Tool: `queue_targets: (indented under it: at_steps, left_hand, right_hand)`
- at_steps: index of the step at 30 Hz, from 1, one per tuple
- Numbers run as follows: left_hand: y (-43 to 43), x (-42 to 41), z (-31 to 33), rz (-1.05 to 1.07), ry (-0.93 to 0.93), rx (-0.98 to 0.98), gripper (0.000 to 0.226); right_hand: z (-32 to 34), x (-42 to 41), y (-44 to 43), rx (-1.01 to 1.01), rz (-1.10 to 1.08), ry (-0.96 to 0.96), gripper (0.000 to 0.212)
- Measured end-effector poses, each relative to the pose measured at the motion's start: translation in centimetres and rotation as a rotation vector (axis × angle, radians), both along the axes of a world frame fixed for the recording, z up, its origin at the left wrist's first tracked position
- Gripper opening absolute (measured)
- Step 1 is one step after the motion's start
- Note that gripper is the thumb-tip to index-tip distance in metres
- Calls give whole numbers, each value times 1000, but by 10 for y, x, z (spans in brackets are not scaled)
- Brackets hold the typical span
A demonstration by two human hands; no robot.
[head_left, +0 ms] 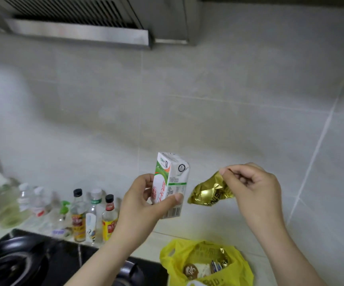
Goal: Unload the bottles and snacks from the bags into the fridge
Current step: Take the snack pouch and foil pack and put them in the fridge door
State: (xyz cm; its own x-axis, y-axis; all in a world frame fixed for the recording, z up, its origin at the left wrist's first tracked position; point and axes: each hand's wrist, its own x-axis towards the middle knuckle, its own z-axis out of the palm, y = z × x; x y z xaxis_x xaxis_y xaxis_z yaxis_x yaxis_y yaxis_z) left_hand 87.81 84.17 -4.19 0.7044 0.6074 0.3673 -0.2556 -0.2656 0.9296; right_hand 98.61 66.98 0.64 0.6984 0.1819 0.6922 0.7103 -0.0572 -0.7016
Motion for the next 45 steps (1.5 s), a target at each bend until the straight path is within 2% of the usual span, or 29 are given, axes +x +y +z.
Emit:
queue_targets:
  at_steps: [11, 15, 20, 26, 34, 40, 45]
  left_hand:
    - [-15, -105, 30, 393, -43, 87, 62]
    - [-21, -156, 31, 584, -29, 114, 50]
    - [-29, -228, 42, 760, -4, 135, 49]
    - [-33, -311, 57, 917, -30, 149, 48]
    - [-44, -432, 70, 1132, -46, 186, 51]
    - [-68, -505, 70, 1314, -18, 204, 47]
    - [-96, -553, 74, 1498, 3, 208, 53]
  right_hand:
    - [21, -39, 47, 20, 434, -79, 18]
    - [22, -74, 73, 17, 593, -85, 13]
    - [32, -139, 102, 46, 798, -93, 17]
    - [47, -224, 134, 73, 964, -119, 8]
    - [59, -349, 166, 102, 1171, -166, 6]
    - [62, -433, 179, 123, 1387, -143, 4]
    - [65, -500, 188, 159, 1584, -144, 3]
